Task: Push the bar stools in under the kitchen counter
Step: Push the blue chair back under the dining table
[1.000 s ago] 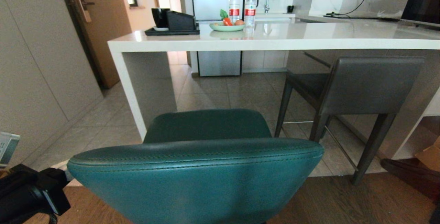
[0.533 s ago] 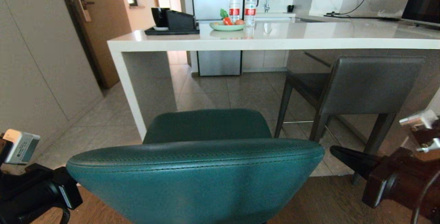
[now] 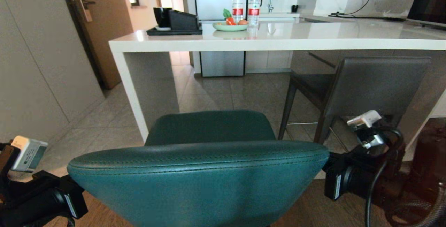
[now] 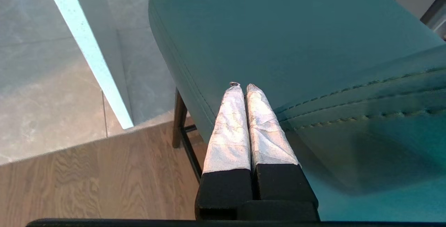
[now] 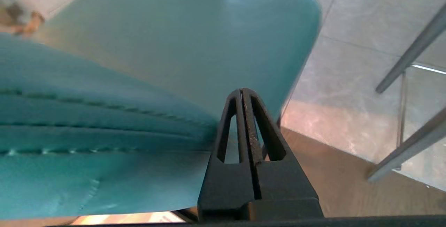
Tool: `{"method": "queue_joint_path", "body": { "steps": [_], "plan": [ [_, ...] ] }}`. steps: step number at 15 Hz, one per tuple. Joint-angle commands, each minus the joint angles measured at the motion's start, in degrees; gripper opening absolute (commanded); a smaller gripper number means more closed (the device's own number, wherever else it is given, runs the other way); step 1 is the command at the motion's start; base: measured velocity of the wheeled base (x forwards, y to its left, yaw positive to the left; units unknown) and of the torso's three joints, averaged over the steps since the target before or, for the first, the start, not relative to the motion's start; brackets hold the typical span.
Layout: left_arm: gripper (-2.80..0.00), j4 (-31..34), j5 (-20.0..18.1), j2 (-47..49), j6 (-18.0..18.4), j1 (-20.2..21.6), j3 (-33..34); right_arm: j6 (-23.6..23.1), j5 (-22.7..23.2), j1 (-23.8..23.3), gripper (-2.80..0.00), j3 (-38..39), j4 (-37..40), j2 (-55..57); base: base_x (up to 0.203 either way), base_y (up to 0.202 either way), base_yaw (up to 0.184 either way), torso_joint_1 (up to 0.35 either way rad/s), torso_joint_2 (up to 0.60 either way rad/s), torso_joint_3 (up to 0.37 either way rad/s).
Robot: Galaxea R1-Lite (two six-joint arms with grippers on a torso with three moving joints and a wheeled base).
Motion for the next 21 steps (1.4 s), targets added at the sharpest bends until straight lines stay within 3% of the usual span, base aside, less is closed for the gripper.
{"method": "queue_joint_path", "body": {
  "steps": [1, 10, 21],
  "plan": [
    [-2.80, -0.3, -0.1, 0.7, -0.3, 0.0, -0.1, 0.1, -0.2, 1.9, -2.80, 0.2, -0.3, 2.0, 0.000, 0.000, 0.000, 0.000, 0.00, 0.000],
    [-2.80, -0.7, 0.3, 3.7, -1.0, -0.9, -2.4, 0.1, -3.3, 3.2, -2.80, -1.3, -6.0, 10.0, 0.000, 0.000, 0.000, 0.000, 0.00, 0.000],
    [-2.80, -0.8, 0.6, 4.2, -1.3, -2.4, -3.4, 0.2, -5.7, 2.9, -2.80, -2.0, -6.5, 9.7, 0.000, 0.000, 0.000, 0.000, 0.00, 0.000]
  ]
}}
